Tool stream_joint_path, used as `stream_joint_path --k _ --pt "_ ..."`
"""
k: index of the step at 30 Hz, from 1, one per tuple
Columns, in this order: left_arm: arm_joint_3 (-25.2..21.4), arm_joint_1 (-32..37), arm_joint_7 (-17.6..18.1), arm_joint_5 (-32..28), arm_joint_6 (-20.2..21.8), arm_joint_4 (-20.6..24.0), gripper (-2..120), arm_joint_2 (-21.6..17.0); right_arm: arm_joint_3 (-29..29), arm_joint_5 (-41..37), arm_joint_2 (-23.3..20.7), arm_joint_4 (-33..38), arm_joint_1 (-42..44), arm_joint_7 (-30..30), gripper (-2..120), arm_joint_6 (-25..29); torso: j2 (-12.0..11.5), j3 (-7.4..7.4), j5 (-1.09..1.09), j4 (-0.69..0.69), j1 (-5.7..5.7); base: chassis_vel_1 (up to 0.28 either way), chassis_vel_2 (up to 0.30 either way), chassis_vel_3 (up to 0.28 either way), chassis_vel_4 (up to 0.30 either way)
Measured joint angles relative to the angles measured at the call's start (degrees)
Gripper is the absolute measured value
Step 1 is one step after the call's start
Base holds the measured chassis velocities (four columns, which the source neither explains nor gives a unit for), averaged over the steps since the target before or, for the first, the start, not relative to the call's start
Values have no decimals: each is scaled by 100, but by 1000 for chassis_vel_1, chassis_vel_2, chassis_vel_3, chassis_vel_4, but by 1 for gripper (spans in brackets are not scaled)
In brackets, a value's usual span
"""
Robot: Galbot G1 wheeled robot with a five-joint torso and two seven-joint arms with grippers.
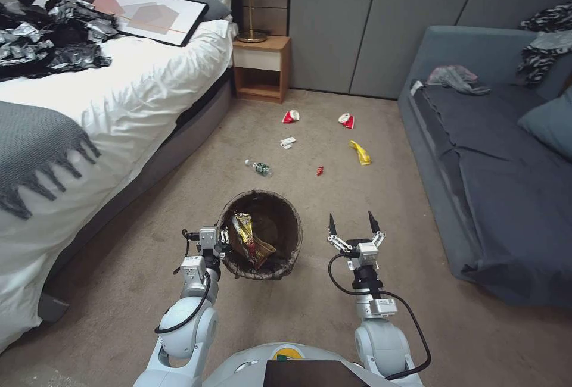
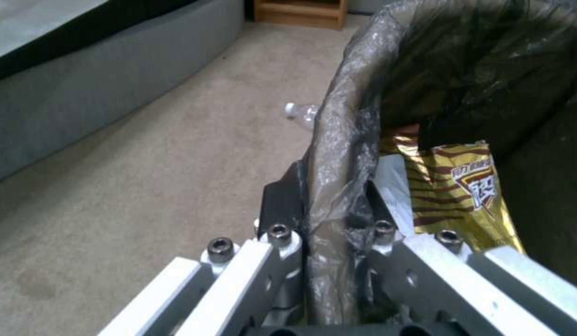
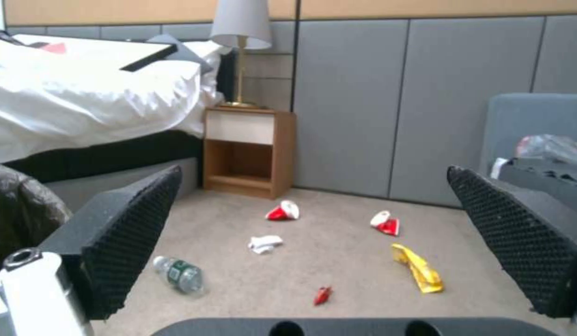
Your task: Pick up the trash bin, then pick up the garbage from the floor and place it into the trash bin.
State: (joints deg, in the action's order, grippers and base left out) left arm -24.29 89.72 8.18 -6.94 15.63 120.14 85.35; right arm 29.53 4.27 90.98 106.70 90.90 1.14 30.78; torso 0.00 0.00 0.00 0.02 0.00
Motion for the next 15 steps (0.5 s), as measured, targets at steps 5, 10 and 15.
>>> stream_joint_path --k 5,10,15 --pt "24 -8 -15 4 -7 -3 5 2 22 -20 3 -1 2 21 100 17 0 0 0 -4 0 5 8 13 12" --pt "31 -11 -18 6 -7 -13 5 4 49 -54 9 3 -1 34 100 32 0 0 0 -3 0 0 0 0 0" --pt "32 -16 -18 7 -7 -17 5 5 74 -69 29 4 -15 -35 100 16 0 0 0 -3 0 0 0 0 0"
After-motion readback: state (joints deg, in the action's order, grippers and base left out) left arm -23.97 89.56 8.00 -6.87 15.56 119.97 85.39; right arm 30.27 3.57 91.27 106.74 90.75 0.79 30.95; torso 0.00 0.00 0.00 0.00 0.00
